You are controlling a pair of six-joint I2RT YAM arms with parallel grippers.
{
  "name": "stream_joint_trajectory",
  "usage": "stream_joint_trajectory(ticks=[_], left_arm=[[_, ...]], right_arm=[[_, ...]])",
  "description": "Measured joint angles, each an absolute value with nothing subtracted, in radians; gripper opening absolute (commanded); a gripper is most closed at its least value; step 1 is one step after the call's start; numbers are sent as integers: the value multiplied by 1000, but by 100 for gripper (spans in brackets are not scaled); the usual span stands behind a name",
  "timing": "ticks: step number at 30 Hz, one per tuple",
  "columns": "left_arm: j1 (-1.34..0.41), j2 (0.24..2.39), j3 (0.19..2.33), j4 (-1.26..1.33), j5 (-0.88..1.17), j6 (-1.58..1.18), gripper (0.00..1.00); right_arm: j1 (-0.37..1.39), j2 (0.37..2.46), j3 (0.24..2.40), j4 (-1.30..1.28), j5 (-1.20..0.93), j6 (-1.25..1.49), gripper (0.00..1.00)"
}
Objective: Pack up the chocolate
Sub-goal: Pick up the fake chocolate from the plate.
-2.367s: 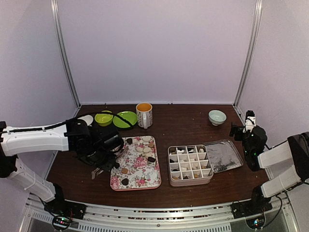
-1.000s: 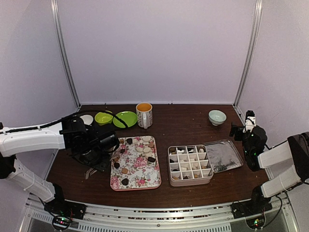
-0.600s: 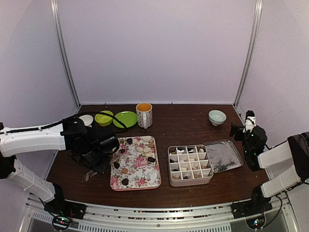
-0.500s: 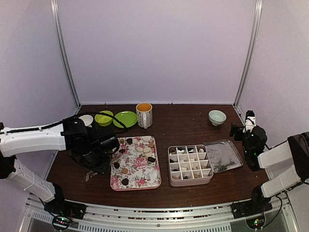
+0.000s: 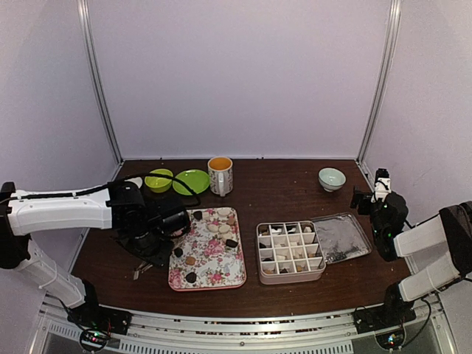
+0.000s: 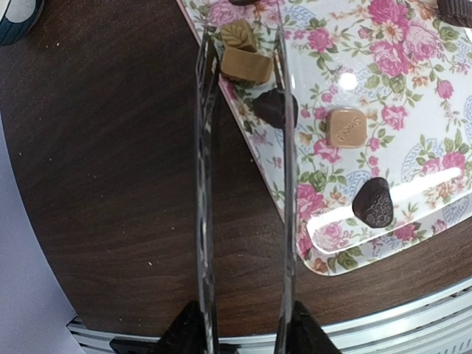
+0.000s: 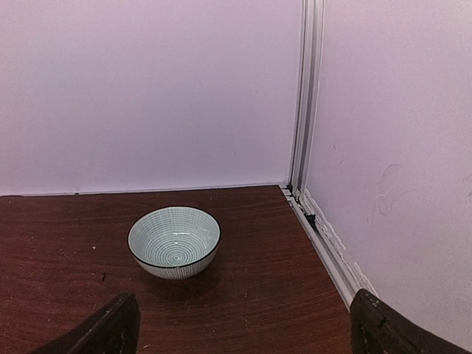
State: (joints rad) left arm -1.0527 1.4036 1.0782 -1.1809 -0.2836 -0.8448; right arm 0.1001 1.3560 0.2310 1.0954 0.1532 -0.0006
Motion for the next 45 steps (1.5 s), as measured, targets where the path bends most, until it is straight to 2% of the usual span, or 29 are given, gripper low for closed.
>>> stream_joint_trajectory(ticks=[32,38,45], left_arm=[[-1053,1465,1137,-1179,-237,-788,38],[-1053,1517,1137,-1187,-258,-788,33],[-1053,1483,1157,-1203,-278,-788,31]], right_arm=[[100,1356,231,1095,153,-1,100],[100,1356,231,1095,153,-1,100],[100,1356,231,1095,153,-1,100]])
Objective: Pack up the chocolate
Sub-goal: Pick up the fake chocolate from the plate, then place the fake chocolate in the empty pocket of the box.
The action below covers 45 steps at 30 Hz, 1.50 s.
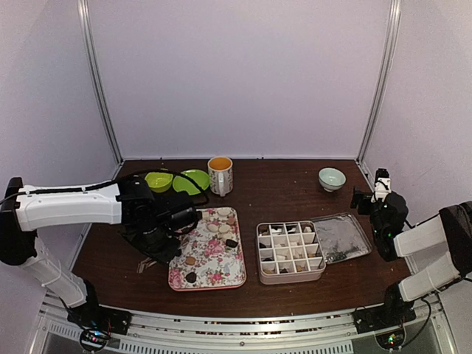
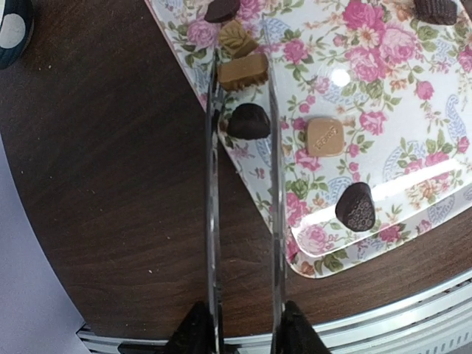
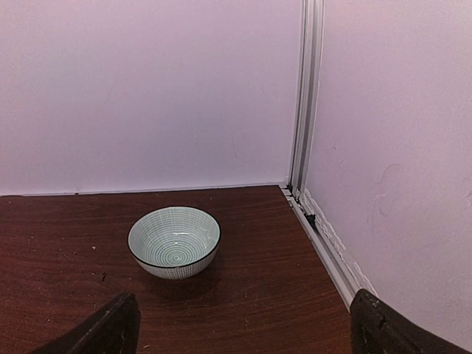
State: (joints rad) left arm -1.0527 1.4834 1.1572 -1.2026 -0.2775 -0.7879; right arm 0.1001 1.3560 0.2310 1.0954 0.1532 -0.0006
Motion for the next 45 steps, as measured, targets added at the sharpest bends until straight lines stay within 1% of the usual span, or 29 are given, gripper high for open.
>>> stream_joint_trajectory(ticks=[11,19,26,35,40,45], left_arm=[[-1053,1363,1222,-1198,-278,-775,27],[-1084,1358,1287,-1047,-200,-698,27],[-1179,1456,1380,-894,-144,-624,26],[-1304,1654,1499,-747,-49,-557,26],[-1338,1739,1528,-702,0,-551,26],[-1348,1781,1531,-674,23,-551,26]], right_arm=[[100,1356,231,1095,153,-1,100],[100,1356,231,1095,153,-1,100],[100,1356,231,1095,153,-1,100],[100,1356,231,1095,153,-1,100],[100,1356,231,1095,153,-1,100],[100,1356,231,1095,153,-1,100]])
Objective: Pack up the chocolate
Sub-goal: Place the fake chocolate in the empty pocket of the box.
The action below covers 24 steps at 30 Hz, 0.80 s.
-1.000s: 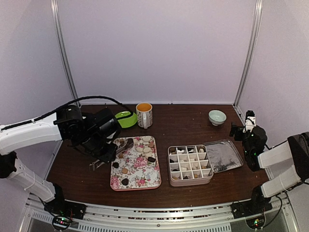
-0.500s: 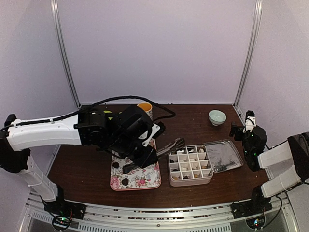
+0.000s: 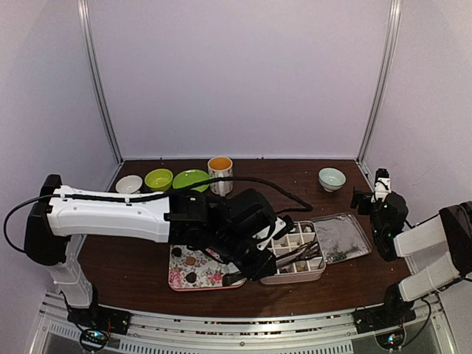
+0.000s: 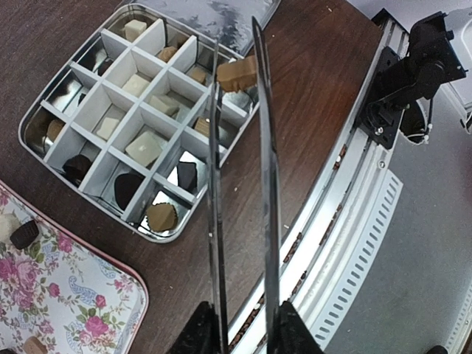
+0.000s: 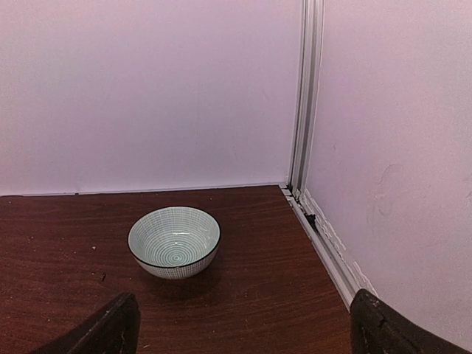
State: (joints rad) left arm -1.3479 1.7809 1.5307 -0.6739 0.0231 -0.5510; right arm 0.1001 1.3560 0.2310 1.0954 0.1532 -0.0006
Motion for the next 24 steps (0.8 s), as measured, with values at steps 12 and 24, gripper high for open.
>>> stream_joint_trajectory(ticks=[12,24], left_arm=[[-1348,1847,1531,-618,37,-551,26],[-1348,1881,1549,-604,33,-550,35]], right_arm=[[100,1356,231,1095,153,-1,100],[100,1356,231,1095,153,-1,100]])
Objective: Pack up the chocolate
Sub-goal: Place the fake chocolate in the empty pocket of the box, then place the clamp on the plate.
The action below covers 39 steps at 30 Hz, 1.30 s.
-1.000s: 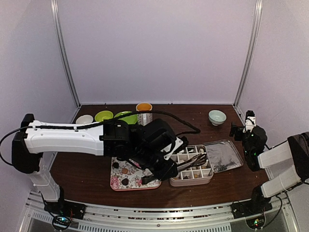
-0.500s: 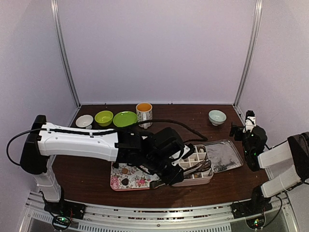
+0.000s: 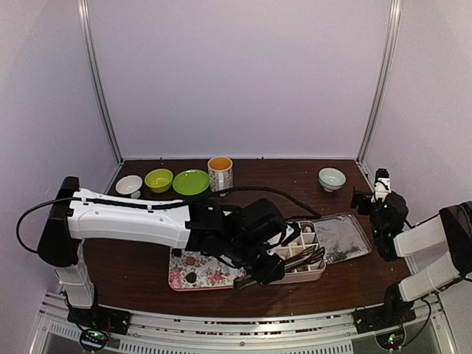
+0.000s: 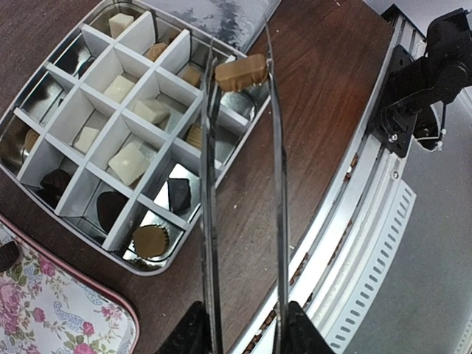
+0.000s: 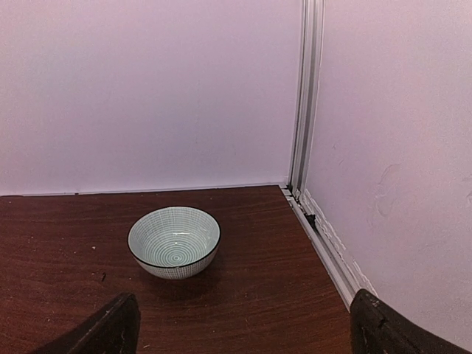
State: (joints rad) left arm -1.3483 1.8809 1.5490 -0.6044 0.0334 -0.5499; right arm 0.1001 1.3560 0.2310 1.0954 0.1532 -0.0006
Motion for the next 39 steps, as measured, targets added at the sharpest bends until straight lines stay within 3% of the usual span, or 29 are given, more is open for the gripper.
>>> stream_joint_trajectory(ticks=[9,20,39], left_arm=[[-1348,1901,1566,-600,30,-549,41],[-1348,1890,1590,-638,-53,-553,37],[-1212,1426,1275,-714,-260,-612,36]], right_arm=[[100,1356,231,1095,153,-1,100],[100,1356,231,1095,153,-1,100],[100,1356,231,1095,153,-1,100]])
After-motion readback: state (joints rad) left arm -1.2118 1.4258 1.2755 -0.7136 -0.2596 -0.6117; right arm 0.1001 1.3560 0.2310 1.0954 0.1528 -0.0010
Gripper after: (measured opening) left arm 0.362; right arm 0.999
